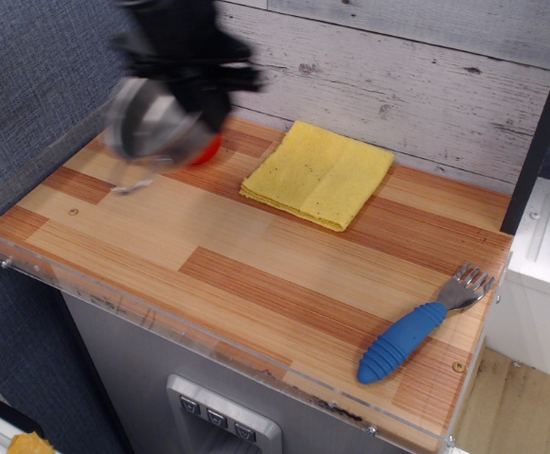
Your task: Put the metal bowl on the yellow cloth
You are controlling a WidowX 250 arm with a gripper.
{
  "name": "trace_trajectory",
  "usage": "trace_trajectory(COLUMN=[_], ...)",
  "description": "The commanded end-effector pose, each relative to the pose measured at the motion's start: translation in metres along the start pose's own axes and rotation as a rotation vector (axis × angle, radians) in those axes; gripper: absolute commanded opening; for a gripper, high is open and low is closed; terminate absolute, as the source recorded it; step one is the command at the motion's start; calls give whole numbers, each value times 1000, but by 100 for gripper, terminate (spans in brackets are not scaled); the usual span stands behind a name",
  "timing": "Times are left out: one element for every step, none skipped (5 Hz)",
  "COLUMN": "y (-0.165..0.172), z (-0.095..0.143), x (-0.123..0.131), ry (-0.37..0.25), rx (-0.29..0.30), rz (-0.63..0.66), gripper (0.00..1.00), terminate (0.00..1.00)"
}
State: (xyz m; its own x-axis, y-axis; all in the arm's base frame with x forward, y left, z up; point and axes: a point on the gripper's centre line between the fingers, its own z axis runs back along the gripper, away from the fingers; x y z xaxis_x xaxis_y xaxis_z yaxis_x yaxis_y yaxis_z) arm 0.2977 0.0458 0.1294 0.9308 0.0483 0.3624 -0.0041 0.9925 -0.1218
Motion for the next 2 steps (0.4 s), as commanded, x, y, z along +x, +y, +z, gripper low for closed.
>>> trace_trajectory(y=[-54,-61], z=[-21,-46], x=[48,51], ry=[0,58], rx=[-114,-122], rz=[-114,-126], gripper=[0,0], terminate=[0,0])
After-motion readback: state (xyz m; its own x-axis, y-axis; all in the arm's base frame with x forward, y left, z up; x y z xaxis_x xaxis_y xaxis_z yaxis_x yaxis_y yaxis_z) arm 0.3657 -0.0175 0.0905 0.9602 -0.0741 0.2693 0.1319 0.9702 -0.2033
